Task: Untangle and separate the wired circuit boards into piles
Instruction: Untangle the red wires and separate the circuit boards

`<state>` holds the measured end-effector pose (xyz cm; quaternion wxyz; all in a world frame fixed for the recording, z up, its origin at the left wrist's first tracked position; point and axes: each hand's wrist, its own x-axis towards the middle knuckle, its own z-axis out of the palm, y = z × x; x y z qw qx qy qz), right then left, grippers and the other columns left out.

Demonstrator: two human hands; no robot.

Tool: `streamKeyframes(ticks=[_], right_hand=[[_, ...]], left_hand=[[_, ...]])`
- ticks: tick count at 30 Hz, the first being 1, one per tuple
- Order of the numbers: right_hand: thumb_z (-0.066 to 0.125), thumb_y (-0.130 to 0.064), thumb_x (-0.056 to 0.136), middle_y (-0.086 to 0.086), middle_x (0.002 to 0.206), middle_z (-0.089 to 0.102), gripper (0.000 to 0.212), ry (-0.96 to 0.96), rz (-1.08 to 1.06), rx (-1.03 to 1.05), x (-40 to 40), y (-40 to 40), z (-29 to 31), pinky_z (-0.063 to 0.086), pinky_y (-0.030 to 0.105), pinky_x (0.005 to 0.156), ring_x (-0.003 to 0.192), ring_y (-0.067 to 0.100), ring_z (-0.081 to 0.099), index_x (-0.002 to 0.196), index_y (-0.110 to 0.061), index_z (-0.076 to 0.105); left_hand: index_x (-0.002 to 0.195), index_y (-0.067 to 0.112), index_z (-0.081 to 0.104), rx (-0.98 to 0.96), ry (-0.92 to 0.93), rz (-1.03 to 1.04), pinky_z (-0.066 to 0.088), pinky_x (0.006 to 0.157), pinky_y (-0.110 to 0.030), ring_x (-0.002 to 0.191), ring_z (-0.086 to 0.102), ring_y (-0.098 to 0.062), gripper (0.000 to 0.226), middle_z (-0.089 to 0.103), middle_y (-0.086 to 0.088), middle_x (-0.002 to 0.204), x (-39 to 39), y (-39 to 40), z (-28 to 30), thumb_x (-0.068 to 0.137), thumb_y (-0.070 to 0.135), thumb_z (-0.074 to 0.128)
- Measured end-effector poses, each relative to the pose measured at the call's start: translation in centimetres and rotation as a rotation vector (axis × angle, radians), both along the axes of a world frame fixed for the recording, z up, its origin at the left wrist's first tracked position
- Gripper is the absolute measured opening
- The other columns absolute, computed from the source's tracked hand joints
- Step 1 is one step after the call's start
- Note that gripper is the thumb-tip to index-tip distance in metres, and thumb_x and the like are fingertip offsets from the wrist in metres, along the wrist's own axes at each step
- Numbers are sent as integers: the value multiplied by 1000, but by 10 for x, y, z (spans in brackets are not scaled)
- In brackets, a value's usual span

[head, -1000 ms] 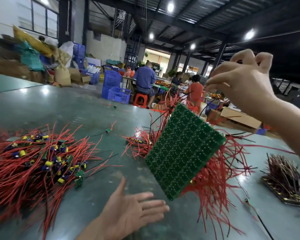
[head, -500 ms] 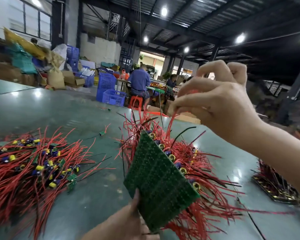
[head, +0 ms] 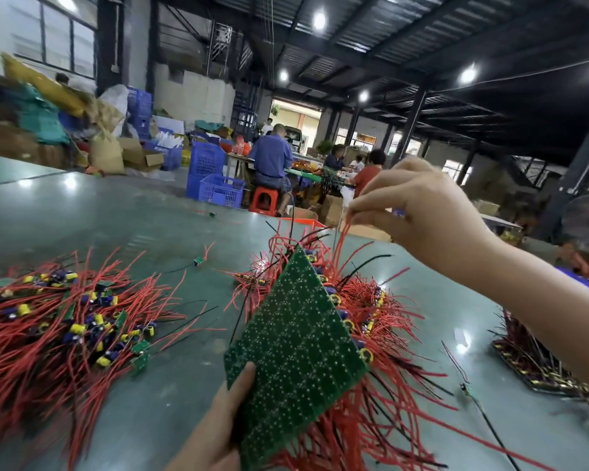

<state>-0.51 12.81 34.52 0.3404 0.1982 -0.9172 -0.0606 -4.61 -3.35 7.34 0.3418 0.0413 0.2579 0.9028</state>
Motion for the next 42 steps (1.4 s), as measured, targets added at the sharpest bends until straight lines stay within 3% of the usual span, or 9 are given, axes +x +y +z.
streamKeyframes(ticks=[3,6,8,13,25,30,37,40,42], right_hand=[[65,-30,83,-15,96,65,19,-362,-109,-172,-5,11,8,43,8,73,77,2,57,100,-38,69],[65,-26,85,-22,87,63,28,-425,-128,-439,-1,26,14,42,2,52,64,-12,59,107,-43,60],[59,-33,86,-13,79,67,11,-376,-142,-567,4,28,9,44,5,50,59,-10,59,94,-32,67],[34,-72,75,-5,83,70,57,-672,-369,-429,6,12,-54,53,29,75,77,11,65,84,-25,65],[57,-62,79,-7,105,58,48,-529,-349,-730,-32,13,-128,45,24,79,94,9,57,111,-28,46],[54,-60,82,0,122,56,47,-532,-331,-805,-35,7,-137,41,23,72,89,2,53,117,-30,41],[61,-66,74,-4,151,32,91,-691,-354,-865,-36,12,-134,30,33,107,134,16,35,146,-24,26],[72,-66,62,-14,132,54,90,-760,-303,-981,-32,11,-133,39,37,105,118,10,53,138,-29,40],[77,-56,63,-19,101,69,58,-777,-262,-1016,-32,11,-135,48,36,96,94,4,65,113,-35,56]], left_hand=[[112,12,60,-96,18,200,57,55,-47,72,71,-34,49,72,-20,94,-4,-4,8,65,21,66],[111,11,58,-186,38,323,57,56,-46,70,71,-32,50,72,-21,92,-6,-6,11,63,17,69],[110,12,58,-244,52,379,58,57,-45,69,71,-31,52,73,-19,90,-6,-5,12,60,16,72],[112,14,57,-249,43,443,58,54,-43,70,70,-32,51,71,-20,96,-4,-5,12,64,13,73],[111,14,57,-294,27,586,51,83,-61,90,67,-37,52,69,-19,102,-2,-8,14,63,11,77],[114,11,57,-270,55,616,58,60,-39,81,71,-31,47,72,-16,99,-2,-7,11,71,4,73],[99,15,58,-289,133,641,52,45,-22,64,71,-14,35,74,1,75,-1,-8,15,71,2,74],[101,16,57,-333,164,646,52,46,-21,66,71,-13,38,75,3,78,-2,-6,14,70,4,75],[103,18,57,-360,199,635,54,52,-24,72,71,-14,43,75,1,84,-2,-7,14,66,8,78]])
